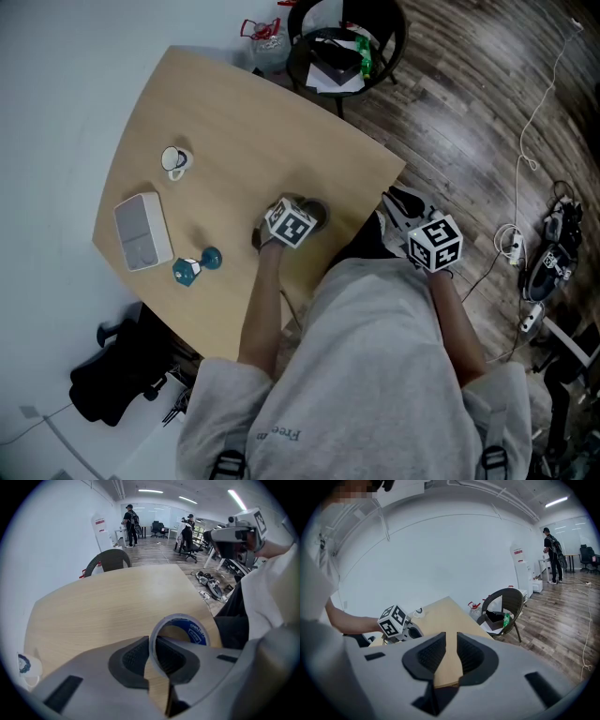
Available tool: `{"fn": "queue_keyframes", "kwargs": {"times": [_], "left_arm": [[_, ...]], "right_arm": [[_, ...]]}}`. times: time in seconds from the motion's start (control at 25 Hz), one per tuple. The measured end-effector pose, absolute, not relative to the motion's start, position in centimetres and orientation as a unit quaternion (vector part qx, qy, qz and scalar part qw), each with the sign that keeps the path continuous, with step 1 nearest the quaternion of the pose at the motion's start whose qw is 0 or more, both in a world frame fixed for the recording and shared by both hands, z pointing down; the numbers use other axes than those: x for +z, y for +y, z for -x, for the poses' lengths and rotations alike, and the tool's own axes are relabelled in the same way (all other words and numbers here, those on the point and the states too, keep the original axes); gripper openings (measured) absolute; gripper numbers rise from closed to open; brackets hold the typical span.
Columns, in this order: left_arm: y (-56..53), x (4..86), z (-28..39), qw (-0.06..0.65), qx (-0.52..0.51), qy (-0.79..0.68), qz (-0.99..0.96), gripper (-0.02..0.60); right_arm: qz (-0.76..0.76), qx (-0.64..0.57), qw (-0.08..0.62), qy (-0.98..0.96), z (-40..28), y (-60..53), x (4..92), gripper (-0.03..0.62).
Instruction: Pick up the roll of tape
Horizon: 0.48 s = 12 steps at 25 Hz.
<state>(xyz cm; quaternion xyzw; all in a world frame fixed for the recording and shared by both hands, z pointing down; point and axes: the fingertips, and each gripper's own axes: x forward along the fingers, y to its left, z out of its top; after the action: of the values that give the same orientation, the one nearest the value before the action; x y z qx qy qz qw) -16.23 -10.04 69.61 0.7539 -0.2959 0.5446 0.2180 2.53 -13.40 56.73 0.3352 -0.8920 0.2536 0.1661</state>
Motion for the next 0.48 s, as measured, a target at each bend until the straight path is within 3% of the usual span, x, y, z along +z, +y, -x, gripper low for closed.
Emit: {"fn": "queue_keyframes", "kwargs": {"times": [0.48], "left_arm": [[-10.7,67.9,15.7,0.206,0.515,-0.314,-0.771,0.04]], "right_arm": [[-0.336,0.255,0.167,-0.891,-2.7,-13.6,56.8,0.072]]}}
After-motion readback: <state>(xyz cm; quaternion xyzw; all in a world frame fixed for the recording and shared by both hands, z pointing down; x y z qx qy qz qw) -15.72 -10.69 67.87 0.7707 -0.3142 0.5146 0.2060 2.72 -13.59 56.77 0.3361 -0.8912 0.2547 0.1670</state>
